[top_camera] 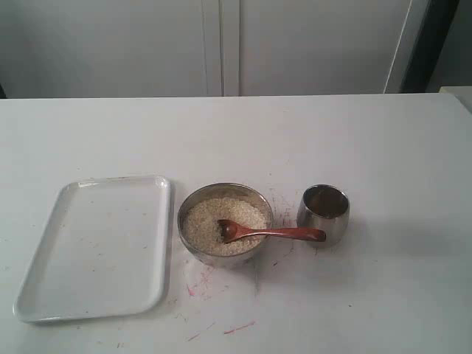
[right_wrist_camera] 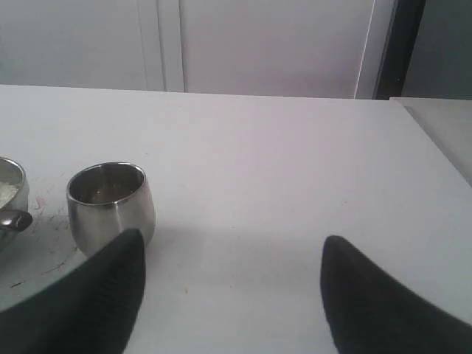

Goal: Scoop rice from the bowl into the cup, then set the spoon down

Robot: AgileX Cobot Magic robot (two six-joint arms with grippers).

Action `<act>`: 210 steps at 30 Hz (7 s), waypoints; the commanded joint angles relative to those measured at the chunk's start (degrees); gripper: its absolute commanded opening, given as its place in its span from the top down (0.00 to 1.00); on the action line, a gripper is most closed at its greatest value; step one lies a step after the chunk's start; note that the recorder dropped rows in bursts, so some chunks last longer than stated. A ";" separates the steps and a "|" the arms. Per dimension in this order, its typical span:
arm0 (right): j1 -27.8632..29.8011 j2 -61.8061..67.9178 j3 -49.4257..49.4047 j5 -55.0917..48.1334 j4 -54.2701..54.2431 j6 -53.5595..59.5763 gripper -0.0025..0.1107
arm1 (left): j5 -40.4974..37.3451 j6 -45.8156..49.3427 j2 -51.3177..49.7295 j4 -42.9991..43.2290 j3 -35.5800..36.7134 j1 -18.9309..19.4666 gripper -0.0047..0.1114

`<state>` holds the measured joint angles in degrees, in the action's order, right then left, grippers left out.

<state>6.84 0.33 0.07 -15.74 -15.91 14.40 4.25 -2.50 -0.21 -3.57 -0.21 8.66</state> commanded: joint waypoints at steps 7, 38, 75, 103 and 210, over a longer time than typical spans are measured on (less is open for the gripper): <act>0.25 -0.33 -0.07 0.92 -0.13 0.02 0.42 | 0.26 -0.31 0.21 -0.26 0.21 -0.18 0.84; 0.13 -0.33 -0.07 16.56 -13.42 -18.95 0.42 | 0.26 -0.31 0.21 -0.26 0.21 -0.18 0.84; 0.02 49.56 44.52 -43.25 -9.59 -5.61 0.36 | 0.26 -0.31 0.21 -0.26 0.21 -0.18 0.84; -41.93 79.78 70.66 -54.22 22.14 -6.79 0.40 | 0.26 -0.31 0.21 -0.26 0.21 -0.18 0.84; -40.98 101.16 70.56 -42.38 30.89 -9.59 0.67 | 0.26 -0.31 0.21 -0.26 0.21 -0.18 0.84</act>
<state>-34.36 101.54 70.23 -59.07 14.95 5.08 4.25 -2.50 -0.21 -3.57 -0.21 8.66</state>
